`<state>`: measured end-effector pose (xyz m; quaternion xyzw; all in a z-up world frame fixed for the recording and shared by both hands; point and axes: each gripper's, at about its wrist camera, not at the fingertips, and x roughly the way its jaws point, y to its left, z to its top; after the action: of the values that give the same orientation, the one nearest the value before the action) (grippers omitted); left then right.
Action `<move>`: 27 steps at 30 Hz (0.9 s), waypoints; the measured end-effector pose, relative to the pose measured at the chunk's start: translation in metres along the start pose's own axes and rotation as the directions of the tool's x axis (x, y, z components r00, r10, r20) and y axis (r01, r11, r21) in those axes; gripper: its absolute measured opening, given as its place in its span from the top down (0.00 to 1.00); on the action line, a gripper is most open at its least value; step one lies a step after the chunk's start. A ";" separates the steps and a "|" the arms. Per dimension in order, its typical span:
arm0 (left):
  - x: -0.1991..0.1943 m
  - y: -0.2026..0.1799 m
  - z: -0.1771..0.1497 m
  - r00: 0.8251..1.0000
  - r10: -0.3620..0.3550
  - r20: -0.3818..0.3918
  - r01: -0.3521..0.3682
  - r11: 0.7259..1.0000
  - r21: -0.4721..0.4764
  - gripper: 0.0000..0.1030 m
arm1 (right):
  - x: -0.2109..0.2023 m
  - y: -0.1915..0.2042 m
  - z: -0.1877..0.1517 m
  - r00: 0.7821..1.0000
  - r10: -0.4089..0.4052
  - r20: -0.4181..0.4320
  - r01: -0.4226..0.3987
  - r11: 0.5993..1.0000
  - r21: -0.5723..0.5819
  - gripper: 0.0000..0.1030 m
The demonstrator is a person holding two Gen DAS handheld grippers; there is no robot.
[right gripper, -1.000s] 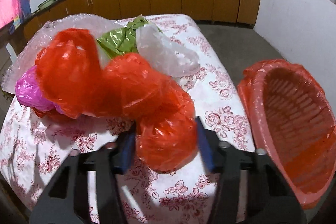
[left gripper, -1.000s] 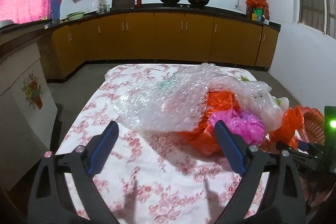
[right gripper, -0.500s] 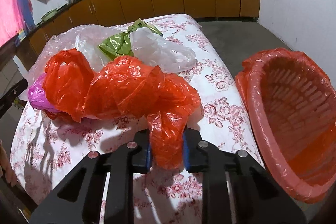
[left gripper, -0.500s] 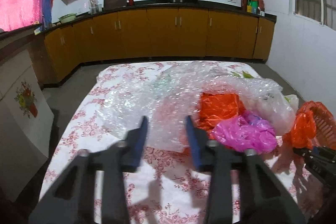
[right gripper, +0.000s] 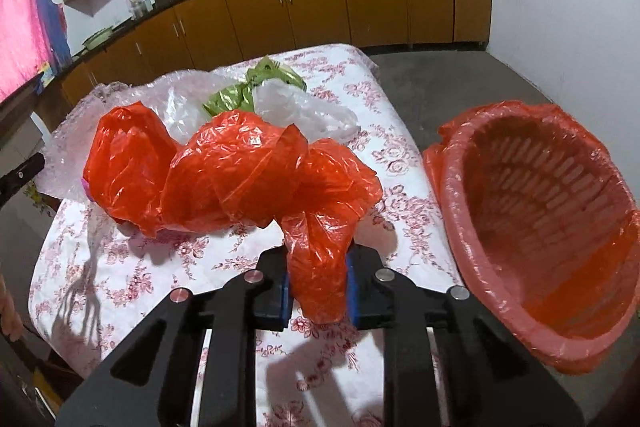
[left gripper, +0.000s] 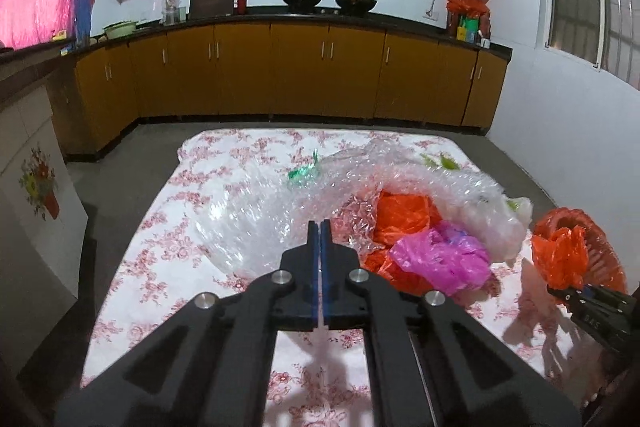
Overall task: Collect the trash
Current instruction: 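Carry the red bag and bubble wrap into the red basket and release both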
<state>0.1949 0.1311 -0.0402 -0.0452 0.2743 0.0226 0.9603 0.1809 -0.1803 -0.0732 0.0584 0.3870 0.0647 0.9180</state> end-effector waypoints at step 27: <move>-0.128 -0.159 0.073 0.900 -0.429 0.076 0.412 0.896 0.166 0.98 | -0.093 -0.104 0.006 0.980 -0.178 0.092 0.160 0.972 0.172 0.80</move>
<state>0.1351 -0.0219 0.1012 -0.0316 0.2054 -0.2034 0.9568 0.1281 -0.2986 -0.0201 0.1036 0.3449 -0.0490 0.9316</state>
